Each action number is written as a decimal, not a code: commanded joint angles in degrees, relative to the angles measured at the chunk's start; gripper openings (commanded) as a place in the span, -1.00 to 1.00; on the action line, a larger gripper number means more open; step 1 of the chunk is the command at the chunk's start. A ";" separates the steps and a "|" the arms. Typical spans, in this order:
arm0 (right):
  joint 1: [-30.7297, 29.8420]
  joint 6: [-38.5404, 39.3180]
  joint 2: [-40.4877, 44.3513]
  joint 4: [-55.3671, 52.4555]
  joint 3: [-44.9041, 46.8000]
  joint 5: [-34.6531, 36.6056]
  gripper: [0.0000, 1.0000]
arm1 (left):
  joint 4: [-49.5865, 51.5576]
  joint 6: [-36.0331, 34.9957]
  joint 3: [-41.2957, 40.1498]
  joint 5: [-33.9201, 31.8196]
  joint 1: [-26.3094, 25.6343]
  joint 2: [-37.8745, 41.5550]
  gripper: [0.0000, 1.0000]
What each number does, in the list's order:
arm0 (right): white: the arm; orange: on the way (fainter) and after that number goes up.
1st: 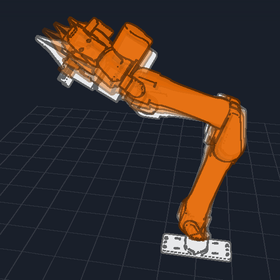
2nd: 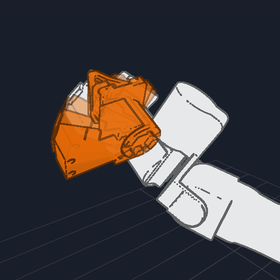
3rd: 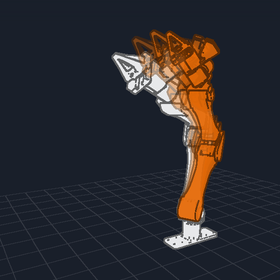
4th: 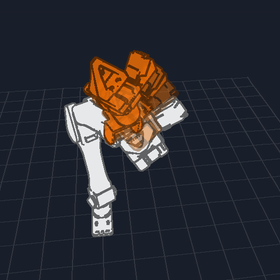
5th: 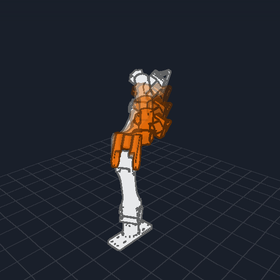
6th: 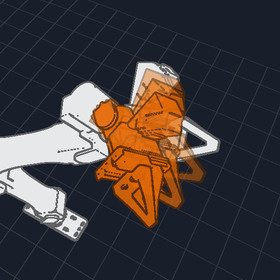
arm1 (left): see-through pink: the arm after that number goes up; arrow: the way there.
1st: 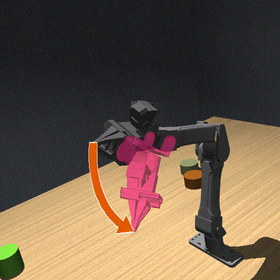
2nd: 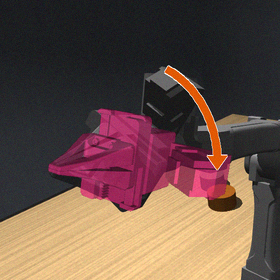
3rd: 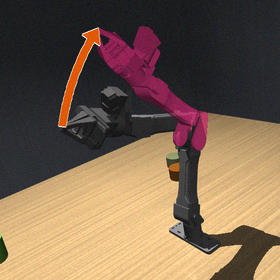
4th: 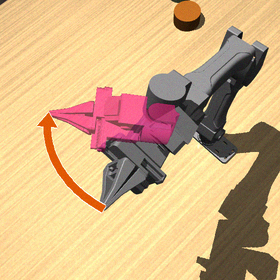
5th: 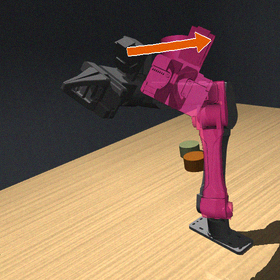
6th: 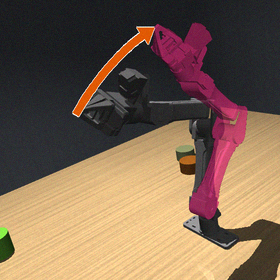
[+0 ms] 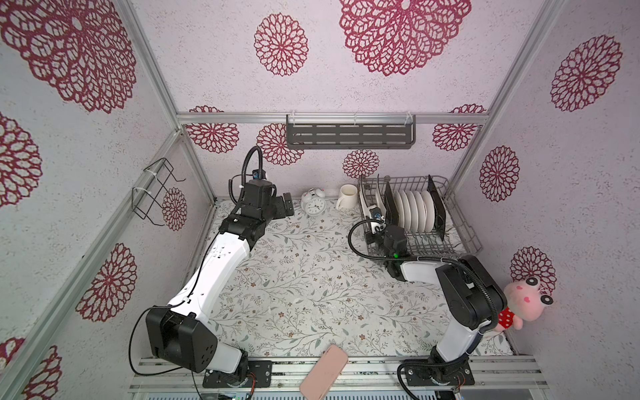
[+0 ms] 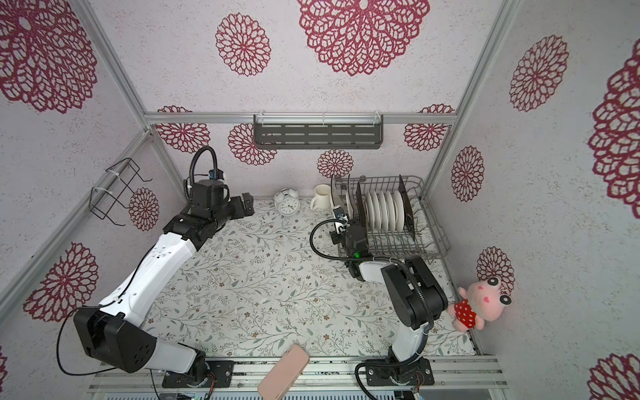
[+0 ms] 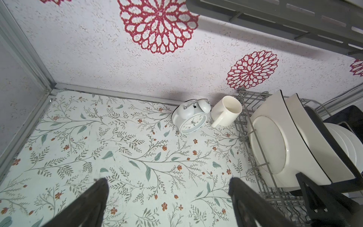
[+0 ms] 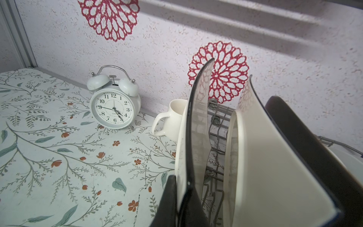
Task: Unload the plates from the dish rack
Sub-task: Pick up the plate from the dish rack.
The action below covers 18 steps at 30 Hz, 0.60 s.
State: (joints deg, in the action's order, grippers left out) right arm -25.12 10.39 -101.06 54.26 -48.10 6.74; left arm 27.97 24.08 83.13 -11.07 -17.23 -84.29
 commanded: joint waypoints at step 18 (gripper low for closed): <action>-1.39 4.05 7.82 13.42 1.15 -8.94 -1.00 | -4.22 1.82 -3.15 1.86 0.77 -0.60 0.97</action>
State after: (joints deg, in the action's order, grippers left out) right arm -25.06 11.46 -99.04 58.11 -45.34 4.23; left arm 25.08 25.21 80.77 -9.63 -16.93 -84.40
